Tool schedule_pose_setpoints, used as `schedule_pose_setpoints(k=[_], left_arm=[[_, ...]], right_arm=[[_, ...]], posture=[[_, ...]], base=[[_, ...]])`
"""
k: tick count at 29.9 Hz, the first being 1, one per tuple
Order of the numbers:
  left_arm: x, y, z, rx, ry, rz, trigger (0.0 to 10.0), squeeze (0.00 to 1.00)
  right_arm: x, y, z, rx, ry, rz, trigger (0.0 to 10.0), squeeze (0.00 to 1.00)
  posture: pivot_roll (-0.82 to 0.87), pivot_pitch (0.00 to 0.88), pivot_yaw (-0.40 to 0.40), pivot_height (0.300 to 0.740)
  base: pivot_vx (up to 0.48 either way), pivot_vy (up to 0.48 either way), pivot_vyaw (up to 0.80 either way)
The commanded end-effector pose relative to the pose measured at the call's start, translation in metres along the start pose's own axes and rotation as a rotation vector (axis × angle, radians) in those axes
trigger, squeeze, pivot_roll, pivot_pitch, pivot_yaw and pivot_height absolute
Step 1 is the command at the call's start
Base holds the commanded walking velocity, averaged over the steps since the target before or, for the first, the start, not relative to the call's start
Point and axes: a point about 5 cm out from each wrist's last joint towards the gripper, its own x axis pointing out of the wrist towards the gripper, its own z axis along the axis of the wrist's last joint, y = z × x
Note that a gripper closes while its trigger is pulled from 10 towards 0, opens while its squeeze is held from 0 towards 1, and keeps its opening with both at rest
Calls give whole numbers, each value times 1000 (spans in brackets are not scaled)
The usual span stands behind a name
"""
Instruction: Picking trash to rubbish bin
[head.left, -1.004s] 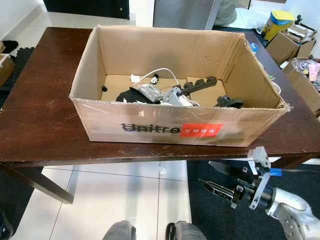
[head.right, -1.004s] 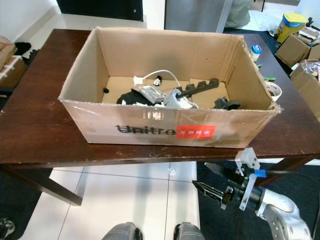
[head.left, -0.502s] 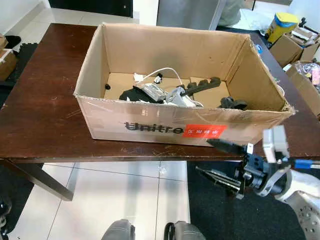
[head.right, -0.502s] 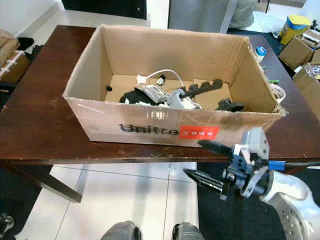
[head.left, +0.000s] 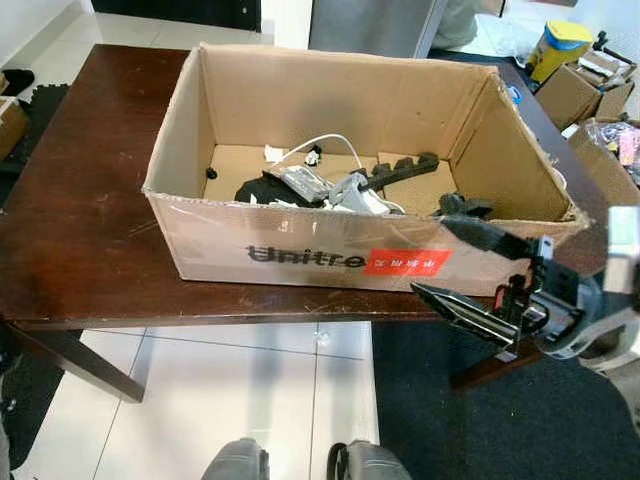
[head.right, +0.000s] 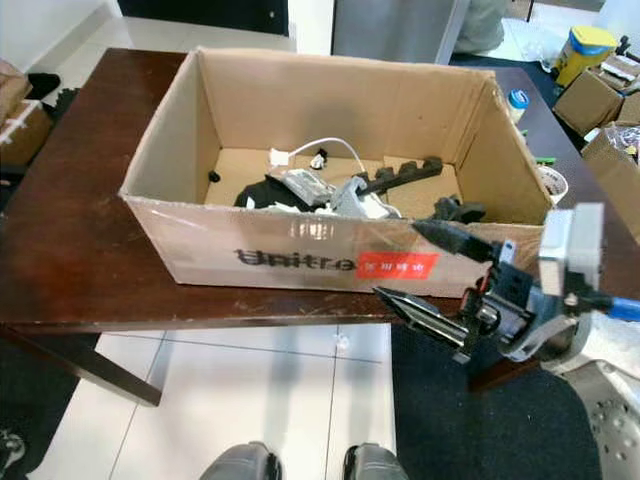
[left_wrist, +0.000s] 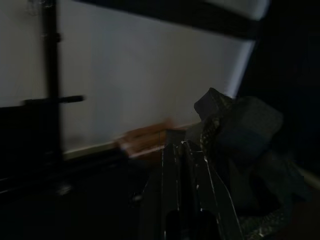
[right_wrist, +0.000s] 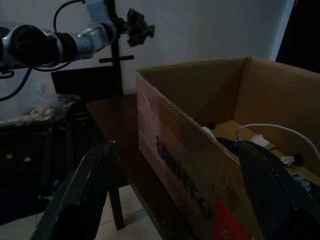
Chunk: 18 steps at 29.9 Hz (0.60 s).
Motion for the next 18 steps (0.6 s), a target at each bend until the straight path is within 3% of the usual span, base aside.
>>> schedule_pose_setpoints(k=[1, 3, 4, 5, 6, 7, 10, 11, 12, 14, 16, 18], left_arm=[[4, -6, 13, -49, -47, -73, 10000, 0], [5, -15, 17, -87, -62, -132, 10000, 0], [7, -31, 25, -153, -87, -236, 10000, 0], [7, -31, 25, -153, -87, -236, 10000, 0], [6, -47, 32, -201, -116, -348, 10000, 0], [3, -76, 45, -317, -161, -549, 10000, 0], [2, -80, 47, -341, -171, -590, 10000, 0], [-8, -102, 53, -419, -205, -818, 10000, 0], [-8, -102, 53, -419, -205, -818, 10000, 0], [-20, -119, 56, -480, -232, -1031, 10000, 0], [-22, -121, 56, -483, -230, -1058, 10000, 0], [-35, -135, 50, -481, -216, -1223, 10000, 0]], right_arm=[[0, 3, 8, -38, 12, 4, 10000, 0], [0, 2, 10, -48, 23, -6, 10000, 0], [0, 0, 13, -67, 34, -24, 10000, 0], [0, 0, 13, -67, 34, -24, 10000, 0], [-1, -2, 16, -86, 45, -46, 10000, 0], [-4, -7, 20, -123, 62, -89, 10000, 0], [-5, -8, 21, -127, 66, -99, 10000, 0], [-7, -13, 24, -148, 71, -145, 10000, 0], [-7, -13, 24, -148, 71, -145, 10000, 0], [-9, -19, 26, -169, 85, -204, 10000, 0], [-10, -20, 26, -172, 87, -215, 10000, 0], [-12, -27, 27, -177, 89, -271, 10000, 0]], posture=[[91, 115, -20, 740], [91, 115, -20, 740], [91, 115, -20, 740], [91, 115, -20, 740], [91, 115, -20, 740], [91, 115, -20, 740], [91, 115, -20, 740], [81, 103, -21, 740], [81, 103, -21, 740], [81, 103, -21, 740], [81, 103, -21, 740], [77, 96, -20, 740]], base=[[0, 0, 0], [0, 0, 0], [0, 0, 0], [0, 0, 0], [0, 0, 0], [0, 0, 0], [0, 0, 0], [0, 0, 0], [0, 0, 0], [0, 0, 0], [0, 0, 0], [0, 0, 0]])
